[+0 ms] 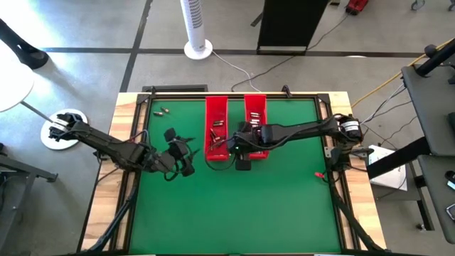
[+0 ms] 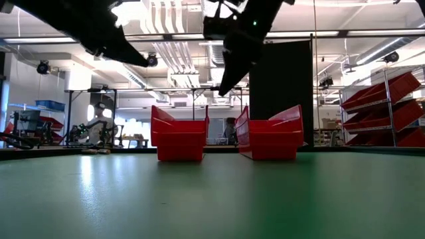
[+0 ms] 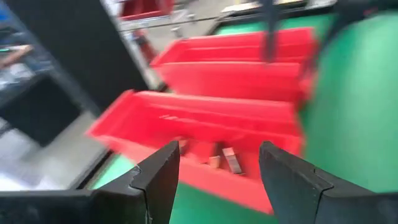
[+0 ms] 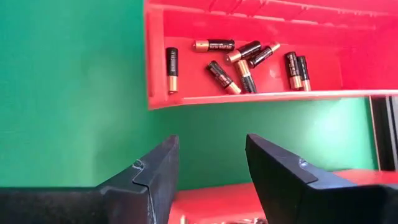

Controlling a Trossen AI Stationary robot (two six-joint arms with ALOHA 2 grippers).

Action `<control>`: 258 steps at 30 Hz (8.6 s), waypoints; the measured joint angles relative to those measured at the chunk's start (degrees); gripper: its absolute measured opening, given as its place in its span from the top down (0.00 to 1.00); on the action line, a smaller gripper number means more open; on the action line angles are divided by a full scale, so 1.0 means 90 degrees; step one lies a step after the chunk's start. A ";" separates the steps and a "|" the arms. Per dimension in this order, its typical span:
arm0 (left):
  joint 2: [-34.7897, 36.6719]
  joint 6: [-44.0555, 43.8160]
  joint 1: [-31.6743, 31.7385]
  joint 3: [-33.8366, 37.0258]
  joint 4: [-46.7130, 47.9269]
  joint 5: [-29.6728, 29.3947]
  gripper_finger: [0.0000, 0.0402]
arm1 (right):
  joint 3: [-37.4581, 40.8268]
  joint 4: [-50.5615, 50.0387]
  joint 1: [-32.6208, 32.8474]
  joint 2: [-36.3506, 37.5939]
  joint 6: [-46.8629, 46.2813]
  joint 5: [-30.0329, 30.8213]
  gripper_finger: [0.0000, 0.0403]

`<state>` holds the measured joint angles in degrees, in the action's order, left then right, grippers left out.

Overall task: Sort batteries
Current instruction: Put the black battery into the left red bin

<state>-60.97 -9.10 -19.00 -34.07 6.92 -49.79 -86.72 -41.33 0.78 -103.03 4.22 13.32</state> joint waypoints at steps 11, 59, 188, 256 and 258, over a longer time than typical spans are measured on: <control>0.0292 -0.0165 0.3282 0.0004 0.0246 0.2691 0.51 | -0.0001 0.0006 0.1272 0.0186 -0.0382 0.0672 0.57; -0.3852 -0.5457 0.8599 -0.2517 0.3335 0.3306 0.52 | 0.1509 0.0014 0.3845 0.0186 -0.3056 0.1575 0.51; -0.2348 -0.3855 -0.0972 0.0603 -0.0243 0.2776 0.91 | 0.1814 0.0213 0.3663 0.0341 -0.4421 0.2047 0.52; -0.2948 0.1686 0.3095 -0.3569 0.2645 0.4652 0.92 | 0.1358 -0.0802 0.4177 0.0368 -0.5075 0.1962 0.52; -0.3156 0.1877 0.3481 -0.3767 0.2911 0.4656 0.92 | 0.1358 -0.0872 0.4265 0.0368 -0.5202 0.1960 0.52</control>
<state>-89.37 7.80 12.33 -67.98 33.12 -7.88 -74.50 -49.18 39.17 -99.72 -42.60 30.96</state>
